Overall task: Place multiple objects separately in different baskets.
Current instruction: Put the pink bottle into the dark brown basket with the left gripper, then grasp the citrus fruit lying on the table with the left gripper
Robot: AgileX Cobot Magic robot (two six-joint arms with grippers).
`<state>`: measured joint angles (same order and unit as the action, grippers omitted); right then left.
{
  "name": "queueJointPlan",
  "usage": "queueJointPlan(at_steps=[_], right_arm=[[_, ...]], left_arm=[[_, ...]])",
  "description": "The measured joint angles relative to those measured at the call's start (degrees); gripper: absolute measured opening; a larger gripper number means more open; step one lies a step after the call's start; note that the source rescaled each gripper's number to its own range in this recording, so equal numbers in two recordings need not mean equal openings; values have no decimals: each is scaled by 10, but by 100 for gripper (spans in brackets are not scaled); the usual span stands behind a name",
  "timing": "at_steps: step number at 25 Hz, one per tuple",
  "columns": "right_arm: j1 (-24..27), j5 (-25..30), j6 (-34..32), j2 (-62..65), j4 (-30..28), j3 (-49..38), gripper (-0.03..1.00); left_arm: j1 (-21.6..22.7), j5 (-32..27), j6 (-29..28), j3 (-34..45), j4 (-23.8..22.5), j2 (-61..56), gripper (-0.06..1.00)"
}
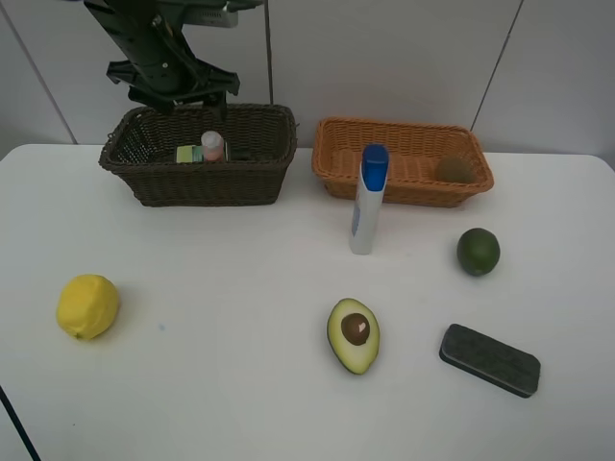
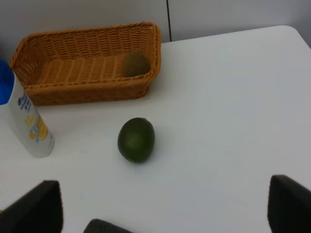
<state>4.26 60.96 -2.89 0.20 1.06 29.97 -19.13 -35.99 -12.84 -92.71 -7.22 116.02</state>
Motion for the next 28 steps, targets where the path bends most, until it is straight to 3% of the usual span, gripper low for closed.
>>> queueJointPlan(at_steps=[3, 6, 8, 12, 14, 18, 23, 28], right_arm=[[0, 0, 0, 0, 0, 0, 100], [0, 0, 0, 0, 0, 0, 100], [0, 0, 0, 0, 0, 0, 100], [0, 0, 0, 0, 0, 0, 100], [0, 0, 0, 0, 0, 0, 100], [0, 0, 0, 0, 0, 0, 100], [0, 0, 0, 0, 0, 0, 100], [0, 0, 0, 0, 0, 0, 100]], left_arm=[[0, -86, 0, -40, 29, 1, 100], [0, -245, -1, -103, 62, 1, 100], [0, -310, -7, -125, 80, -1, 100], [0, -326, -17, -91, 134, -27, 100], [-3, -326, -13, -37, 162, -55, 100], [-5, -327, 29, 98, 170, -144, 100], [-5, -328, 82, 248, 132, -240, 100], [-5, -328, 128, 363, 72, -252, 100]])
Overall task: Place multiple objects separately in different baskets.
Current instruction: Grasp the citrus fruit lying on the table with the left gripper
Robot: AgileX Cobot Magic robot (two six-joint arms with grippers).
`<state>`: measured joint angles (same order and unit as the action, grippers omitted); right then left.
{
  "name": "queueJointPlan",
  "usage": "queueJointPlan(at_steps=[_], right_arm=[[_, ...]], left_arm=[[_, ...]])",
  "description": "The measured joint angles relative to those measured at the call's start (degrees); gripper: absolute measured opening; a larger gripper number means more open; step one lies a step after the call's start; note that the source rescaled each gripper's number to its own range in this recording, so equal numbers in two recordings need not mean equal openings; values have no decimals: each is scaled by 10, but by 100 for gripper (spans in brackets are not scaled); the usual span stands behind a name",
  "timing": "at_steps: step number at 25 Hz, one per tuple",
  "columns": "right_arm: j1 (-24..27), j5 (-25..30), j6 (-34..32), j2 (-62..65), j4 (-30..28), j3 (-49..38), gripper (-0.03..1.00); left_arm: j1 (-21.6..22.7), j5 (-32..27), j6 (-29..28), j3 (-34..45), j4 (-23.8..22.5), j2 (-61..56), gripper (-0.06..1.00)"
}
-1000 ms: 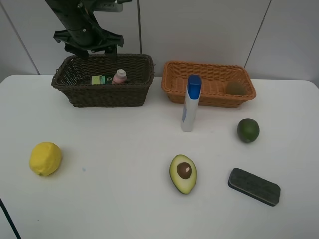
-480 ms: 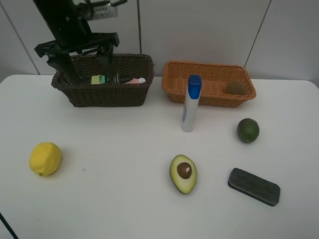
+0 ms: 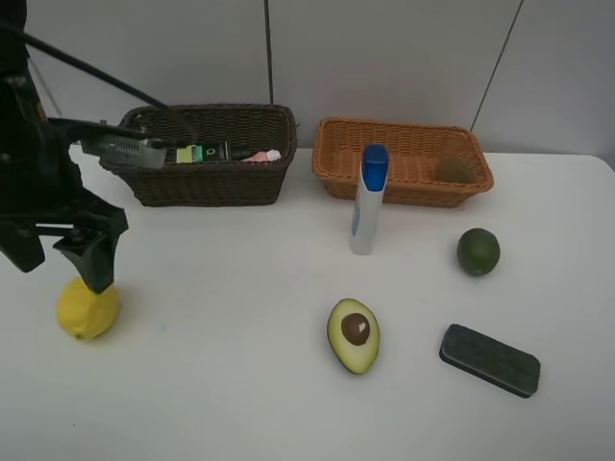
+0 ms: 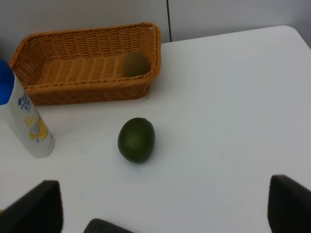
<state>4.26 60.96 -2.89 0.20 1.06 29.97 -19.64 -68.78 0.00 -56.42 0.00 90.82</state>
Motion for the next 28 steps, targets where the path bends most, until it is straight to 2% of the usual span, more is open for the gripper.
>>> queueJointPlan(at_steps=[2, 8, 12, 17, 21, 28], right_arm=[[0, 0, 0, 0, 0, 0, 100], [0, 0, 0, 0, 0, 0, 100], [0, 0, 0, 0, 0, 0, 100], [0, 0, 0, 0, 0, 0, 100], [0, 0, 0, 0, 0, 0, 100], [0, 0, 0, 0, 0, 0, 100]], left_arm=[[0, 17, 3, 35, 0, 0, 100], [0, 126, 7, 108, 0, 0, 100], [0, 181, -5, 145, -19, 0, 100], [0, 195, -71, 150, -68, 0, 100], [0, 197, -111, 150, -69, 0, 100], [0, 205, -124, 150, -63, 0, 100]])
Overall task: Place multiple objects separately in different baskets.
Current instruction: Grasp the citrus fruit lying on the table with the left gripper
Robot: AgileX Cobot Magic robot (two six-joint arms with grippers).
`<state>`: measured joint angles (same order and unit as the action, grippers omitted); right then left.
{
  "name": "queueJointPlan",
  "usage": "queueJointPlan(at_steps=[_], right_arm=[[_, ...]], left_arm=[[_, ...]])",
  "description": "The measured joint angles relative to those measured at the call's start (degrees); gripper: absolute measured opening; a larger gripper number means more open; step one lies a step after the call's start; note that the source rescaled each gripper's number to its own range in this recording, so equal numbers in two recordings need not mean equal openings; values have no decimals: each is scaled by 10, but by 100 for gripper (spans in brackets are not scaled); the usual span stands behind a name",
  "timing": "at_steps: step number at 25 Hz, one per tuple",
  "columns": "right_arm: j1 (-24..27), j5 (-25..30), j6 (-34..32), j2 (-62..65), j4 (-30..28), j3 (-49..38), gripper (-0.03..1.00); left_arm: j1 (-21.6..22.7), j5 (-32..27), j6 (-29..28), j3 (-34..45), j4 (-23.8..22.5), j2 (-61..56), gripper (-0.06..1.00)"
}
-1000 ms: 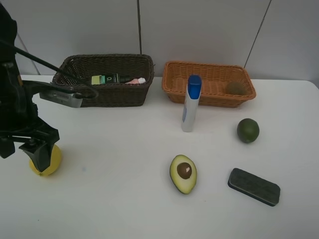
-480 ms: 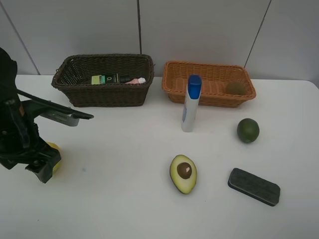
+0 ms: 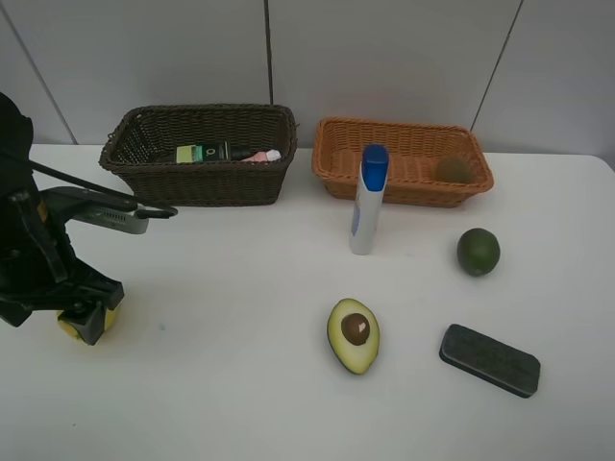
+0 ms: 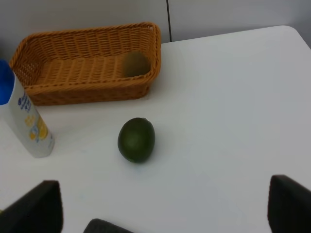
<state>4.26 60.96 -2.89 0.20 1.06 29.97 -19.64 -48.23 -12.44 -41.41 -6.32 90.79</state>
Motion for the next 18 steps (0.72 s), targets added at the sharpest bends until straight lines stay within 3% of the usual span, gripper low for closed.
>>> queueJointPlan(at_steps=[10, 18], right_arm=[[0, 0, 0, 0, 0, 0, 100], [0, 0, 0, 0, 0, 0, 100]], left_arm=[[21, 4, -32, 0, -1, 0, 100], [82, 90, -45, 0, -2, 37, 100]])
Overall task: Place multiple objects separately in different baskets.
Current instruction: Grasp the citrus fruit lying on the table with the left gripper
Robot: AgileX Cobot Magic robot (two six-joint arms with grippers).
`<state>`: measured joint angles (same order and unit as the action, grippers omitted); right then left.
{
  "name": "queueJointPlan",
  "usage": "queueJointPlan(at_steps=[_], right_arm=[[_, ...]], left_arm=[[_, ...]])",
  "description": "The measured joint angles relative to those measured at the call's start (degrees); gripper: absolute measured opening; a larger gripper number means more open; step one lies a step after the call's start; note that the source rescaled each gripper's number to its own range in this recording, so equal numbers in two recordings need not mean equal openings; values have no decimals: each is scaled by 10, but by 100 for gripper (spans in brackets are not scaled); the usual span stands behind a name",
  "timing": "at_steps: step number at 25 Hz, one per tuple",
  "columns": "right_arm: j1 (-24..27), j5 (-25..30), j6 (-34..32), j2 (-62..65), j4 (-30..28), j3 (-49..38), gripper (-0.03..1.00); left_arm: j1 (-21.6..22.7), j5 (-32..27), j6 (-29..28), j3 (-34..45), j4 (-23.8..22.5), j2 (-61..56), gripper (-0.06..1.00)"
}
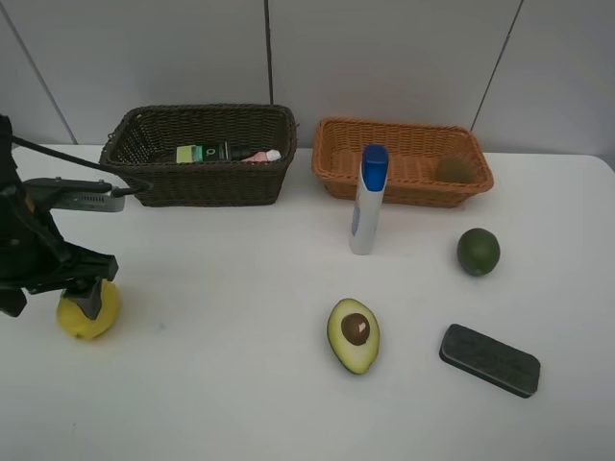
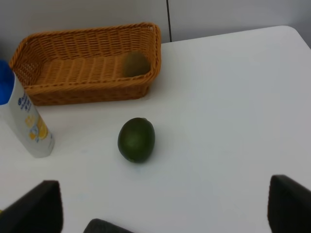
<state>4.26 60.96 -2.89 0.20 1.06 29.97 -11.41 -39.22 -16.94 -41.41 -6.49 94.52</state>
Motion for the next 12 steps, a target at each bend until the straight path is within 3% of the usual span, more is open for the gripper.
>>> queueJointPlan(at_steps=[7, 12], right_arm=[[0, 0, 0, 0, 0, 0, 100], [0, 0, 0, 0, 0, 0, 100]], left_arm=[[1, 98, 0, 0, 6, 73, 100], [1, 107, -2, 0, 18, 111, 98]])
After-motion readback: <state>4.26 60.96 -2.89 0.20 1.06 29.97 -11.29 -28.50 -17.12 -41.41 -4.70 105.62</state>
